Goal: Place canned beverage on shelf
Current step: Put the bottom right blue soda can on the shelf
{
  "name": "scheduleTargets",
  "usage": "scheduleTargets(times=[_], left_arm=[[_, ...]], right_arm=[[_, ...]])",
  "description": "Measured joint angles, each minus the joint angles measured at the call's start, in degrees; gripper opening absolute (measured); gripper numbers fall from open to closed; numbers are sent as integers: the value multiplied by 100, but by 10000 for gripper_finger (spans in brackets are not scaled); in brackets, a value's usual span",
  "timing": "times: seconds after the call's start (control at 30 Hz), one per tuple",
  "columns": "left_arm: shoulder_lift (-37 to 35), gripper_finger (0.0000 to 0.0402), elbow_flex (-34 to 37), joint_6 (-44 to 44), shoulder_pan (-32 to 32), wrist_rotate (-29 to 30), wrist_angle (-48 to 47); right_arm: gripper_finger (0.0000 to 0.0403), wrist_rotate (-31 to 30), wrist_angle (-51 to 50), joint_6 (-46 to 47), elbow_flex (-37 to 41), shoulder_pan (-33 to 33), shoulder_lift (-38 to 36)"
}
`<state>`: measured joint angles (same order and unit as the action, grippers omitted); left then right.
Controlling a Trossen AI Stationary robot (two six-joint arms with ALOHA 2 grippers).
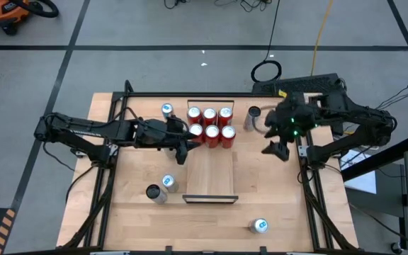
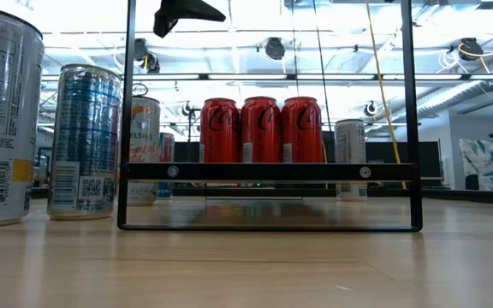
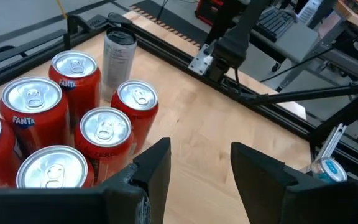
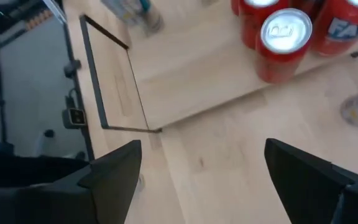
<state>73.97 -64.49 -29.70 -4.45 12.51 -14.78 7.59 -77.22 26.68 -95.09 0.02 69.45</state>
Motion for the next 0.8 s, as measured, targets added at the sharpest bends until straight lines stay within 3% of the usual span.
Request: scheduleTargets(times=[0.17,0.47,0.8], left_arm=[[0,168,0,-1,-9,-28,-3],[0,168,0,-3,-24,-142,-148],[0,168,2,-160,-24,-149,-220]], right_arm=[[313,-594,-287,520,9,625,0],[313,-602,-295,1166,493,1560,-44],[313,-751,-52,807,1162,1728,-44]])
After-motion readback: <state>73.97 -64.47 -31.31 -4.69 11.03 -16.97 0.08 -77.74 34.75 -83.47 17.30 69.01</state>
